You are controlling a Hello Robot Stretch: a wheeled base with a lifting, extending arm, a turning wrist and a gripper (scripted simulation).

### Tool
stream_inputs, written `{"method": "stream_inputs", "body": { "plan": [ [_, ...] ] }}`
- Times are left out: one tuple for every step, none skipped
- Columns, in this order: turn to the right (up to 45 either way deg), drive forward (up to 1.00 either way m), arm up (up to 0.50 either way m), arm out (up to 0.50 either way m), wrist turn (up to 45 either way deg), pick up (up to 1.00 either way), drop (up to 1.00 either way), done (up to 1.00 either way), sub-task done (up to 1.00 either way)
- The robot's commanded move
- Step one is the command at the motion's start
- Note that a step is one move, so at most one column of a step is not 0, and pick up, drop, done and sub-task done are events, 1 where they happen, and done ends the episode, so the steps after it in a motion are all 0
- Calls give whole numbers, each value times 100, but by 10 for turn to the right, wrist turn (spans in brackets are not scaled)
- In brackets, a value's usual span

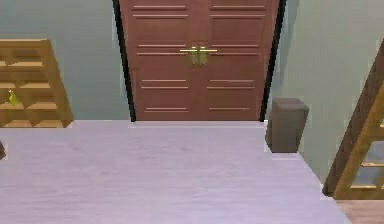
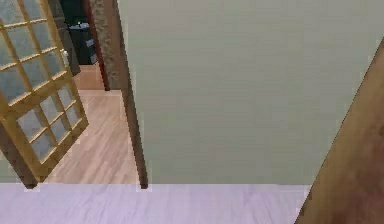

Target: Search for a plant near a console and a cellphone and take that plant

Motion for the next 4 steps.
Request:
{"method": "stream_inputs", "body": {
  "plan": [
    [390,0,0,0,0,0,0,0,0],
    [0,95,0,0,0,0,0,0,0],
    [450,0,0,0,0,0,0,0,0],
    [60,0,0,0,0,0,0,0,0]
  ]
}}
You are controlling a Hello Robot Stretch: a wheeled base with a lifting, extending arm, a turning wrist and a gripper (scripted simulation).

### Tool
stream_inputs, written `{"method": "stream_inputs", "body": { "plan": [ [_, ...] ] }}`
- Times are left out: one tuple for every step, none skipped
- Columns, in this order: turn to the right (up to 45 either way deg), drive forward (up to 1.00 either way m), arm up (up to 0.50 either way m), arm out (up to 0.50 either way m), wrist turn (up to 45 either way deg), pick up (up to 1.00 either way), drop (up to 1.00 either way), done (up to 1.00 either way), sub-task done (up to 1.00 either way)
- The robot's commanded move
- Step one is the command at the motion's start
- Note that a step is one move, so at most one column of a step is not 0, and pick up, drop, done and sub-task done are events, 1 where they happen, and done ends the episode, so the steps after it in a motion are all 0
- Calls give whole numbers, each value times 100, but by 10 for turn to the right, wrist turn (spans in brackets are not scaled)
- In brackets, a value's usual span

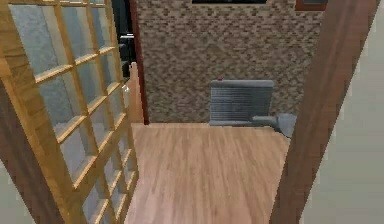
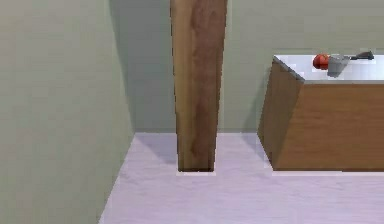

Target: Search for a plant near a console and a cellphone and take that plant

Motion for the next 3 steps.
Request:
{"method": "stream_inputs", "body": {
  "plan": [
    [0,100,0,0,0,0,0,0,0],
    [0,50,0,0,0,0,0,0,0],
    [-450,0,0,0,0,0,0,0,0]
  ]
}}
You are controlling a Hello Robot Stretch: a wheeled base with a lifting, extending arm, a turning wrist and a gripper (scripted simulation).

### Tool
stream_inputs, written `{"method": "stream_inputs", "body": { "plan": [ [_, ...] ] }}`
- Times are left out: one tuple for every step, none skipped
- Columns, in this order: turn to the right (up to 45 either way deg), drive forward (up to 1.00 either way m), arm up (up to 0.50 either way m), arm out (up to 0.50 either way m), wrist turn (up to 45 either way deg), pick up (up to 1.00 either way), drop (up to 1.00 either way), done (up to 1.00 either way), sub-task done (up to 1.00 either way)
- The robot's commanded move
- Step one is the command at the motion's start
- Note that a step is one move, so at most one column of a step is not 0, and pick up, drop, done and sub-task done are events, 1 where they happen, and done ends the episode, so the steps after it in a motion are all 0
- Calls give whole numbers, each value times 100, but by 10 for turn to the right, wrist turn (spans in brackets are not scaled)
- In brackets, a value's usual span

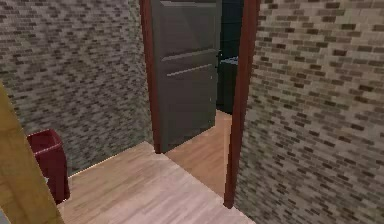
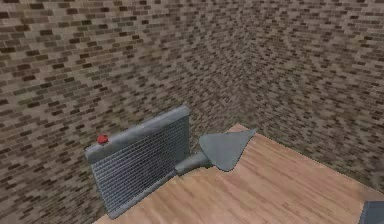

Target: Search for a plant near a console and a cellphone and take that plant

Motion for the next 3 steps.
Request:
{"method": "stream_inputs", "body": {
  "plan": [
    [-30,0,0,0,0,0,0,0,0],
    [0,95,0,0,0,0,0,0,0],
    [120,0,0,0,0,0,0,0,0]
  ]
}}
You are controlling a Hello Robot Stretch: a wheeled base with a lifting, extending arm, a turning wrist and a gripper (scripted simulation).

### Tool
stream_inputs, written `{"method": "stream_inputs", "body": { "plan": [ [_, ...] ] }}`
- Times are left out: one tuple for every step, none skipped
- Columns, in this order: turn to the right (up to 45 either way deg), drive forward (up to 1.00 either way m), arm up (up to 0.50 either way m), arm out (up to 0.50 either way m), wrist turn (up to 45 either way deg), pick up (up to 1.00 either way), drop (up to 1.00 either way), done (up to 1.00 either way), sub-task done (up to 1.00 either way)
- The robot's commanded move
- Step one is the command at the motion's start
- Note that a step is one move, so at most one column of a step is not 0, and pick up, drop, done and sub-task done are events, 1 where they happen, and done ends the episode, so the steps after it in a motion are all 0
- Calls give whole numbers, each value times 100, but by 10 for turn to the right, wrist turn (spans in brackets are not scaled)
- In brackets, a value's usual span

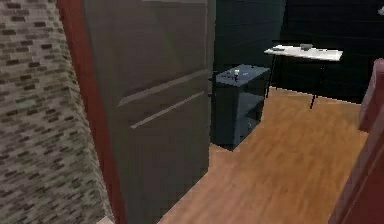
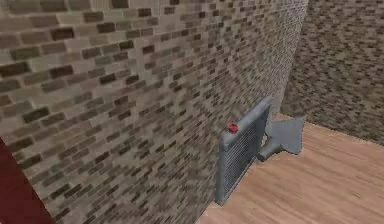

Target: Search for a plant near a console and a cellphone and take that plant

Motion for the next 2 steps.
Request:
{"method": "stream_inputs", "body": {
  "plan": [
    [0,50,0,0,0,0,0,0,0],
    [330,0,0,0,0,0,0,0,0]
  ]
}}
